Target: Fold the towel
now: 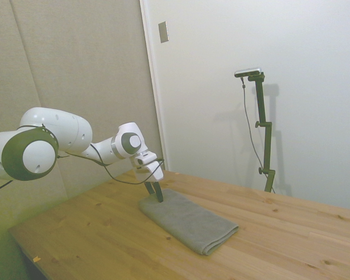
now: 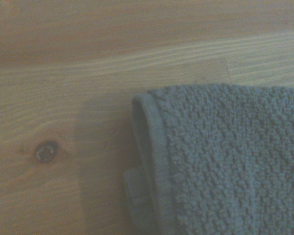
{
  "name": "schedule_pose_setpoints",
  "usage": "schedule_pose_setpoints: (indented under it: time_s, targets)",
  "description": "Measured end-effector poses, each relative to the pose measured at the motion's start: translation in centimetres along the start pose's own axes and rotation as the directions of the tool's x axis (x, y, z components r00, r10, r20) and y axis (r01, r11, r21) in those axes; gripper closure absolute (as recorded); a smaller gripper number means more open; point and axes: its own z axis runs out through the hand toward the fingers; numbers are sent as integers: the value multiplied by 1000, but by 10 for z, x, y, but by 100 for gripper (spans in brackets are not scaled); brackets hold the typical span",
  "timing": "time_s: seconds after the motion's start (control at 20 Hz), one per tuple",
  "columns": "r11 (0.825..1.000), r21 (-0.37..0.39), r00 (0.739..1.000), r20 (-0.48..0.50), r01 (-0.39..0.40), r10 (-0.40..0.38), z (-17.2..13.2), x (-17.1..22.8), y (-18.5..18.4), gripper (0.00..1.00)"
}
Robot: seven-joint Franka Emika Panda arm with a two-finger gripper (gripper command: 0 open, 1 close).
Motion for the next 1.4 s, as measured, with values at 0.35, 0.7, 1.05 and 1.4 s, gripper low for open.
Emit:
schedule_pose_setpoints:
  time_s: [0.35, 0.7, 1.05, 1.4]
  targets:
    - [1000, -7, 1000, 0, -4, 4, 5, 3, 1, 100]
    - [1000, -12, 1000, -1, -8, 8, 5, 6, 3, 100]
    - [1000, -11, 1000, 2, -16, 16, 3, 16, 7, 100]
    - [998, 13, 998, 29, -57, 57, -16, 64, 35, 100]
